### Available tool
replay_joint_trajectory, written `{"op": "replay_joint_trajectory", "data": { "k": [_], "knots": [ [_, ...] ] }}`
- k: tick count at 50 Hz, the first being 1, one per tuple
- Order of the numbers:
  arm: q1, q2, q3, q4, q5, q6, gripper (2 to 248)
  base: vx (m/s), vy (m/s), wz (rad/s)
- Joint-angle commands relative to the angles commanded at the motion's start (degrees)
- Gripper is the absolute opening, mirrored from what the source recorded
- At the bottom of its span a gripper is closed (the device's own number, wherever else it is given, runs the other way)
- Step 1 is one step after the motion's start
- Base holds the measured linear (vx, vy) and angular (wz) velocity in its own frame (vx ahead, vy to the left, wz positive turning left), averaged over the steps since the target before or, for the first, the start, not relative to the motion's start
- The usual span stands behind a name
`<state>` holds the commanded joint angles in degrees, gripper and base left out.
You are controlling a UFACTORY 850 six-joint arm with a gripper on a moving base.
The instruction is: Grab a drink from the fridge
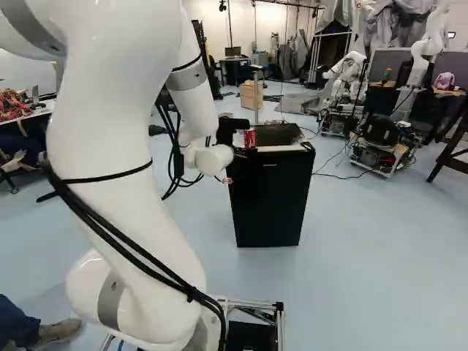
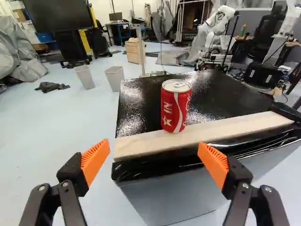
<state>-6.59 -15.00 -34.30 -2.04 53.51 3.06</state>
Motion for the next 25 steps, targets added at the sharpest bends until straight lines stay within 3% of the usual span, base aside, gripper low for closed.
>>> {"op": "replay_joint_trajectory", "data": {
  "k": [13, 25],
  "knots": [
    [-0.36, -1.61, -1.77, 0.0, 3.84, 0.0, 247, 0.0, 0.0, 0.0],
    [-0.57, -2.99, -3.42, 0.0, 4.52, 0.0, 247, 0.0, 0.0, 0.0]
  ]
}}
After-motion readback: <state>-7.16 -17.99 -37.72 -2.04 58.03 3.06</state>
